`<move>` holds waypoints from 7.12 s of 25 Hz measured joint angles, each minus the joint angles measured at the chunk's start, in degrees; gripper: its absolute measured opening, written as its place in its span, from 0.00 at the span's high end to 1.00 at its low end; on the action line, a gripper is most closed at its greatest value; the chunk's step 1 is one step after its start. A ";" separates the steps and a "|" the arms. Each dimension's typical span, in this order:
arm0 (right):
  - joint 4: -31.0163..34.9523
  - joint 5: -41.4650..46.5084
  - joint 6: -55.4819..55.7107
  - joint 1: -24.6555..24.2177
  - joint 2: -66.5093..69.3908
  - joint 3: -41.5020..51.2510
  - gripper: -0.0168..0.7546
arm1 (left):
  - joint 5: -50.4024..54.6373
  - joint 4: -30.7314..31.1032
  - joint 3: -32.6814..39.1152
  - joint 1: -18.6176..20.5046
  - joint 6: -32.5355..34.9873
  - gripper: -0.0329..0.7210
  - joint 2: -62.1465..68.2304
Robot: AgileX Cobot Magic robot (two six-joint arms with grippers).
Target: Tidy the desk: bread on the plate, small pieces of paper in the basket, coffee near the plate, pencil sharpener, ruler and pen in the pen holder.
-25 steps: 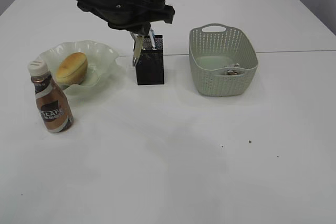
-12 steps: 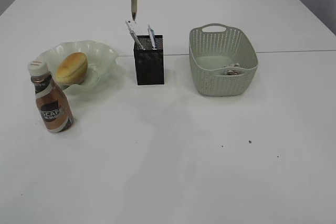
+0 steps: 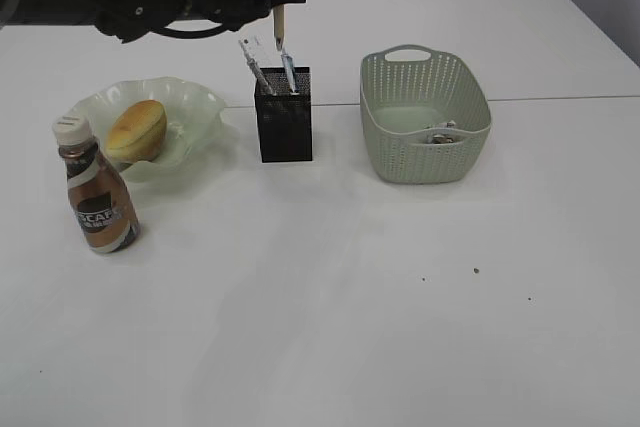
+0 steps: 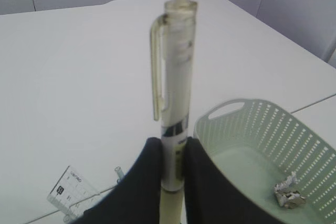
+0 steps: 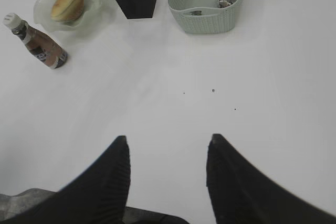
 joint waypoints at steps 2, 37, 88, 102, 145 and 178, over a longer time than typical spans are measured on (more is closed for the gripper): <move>-0.25 0.00 0.00 0.00 0.00 0.00 0.52 | -2.88 0.00 0.00 0.79 0.00 0.87 1.73; -5.65 0.00 0.00 0.00 0.00 0.00 0.52 | -14.84 0.69 0.00 3.65 0.00 0.87 11.77; -10.16 0.00 0.00 0.00 0.00 0.00 0.52 | 18.89 5.22 -0.10 -3.15 -3.25 0.70 1.11; -13.34 0.00 0.00 0.00 0.00 0.00 0.52 | 51.14 -33.50 -2.80 -5.81 31.15 0.71 0.22; -13.79 0.22 -1.65 0.00 0.00 0.00 0.37 | 77.95 -32.44 16.28 -7.70 30.00 0.52 -62.33; -4.89 -1.75 -13.85 0.00 -39.54 32.56 0.37 | 70.34 -26.86 59.47 -7.74 34.43 0.58 -116.36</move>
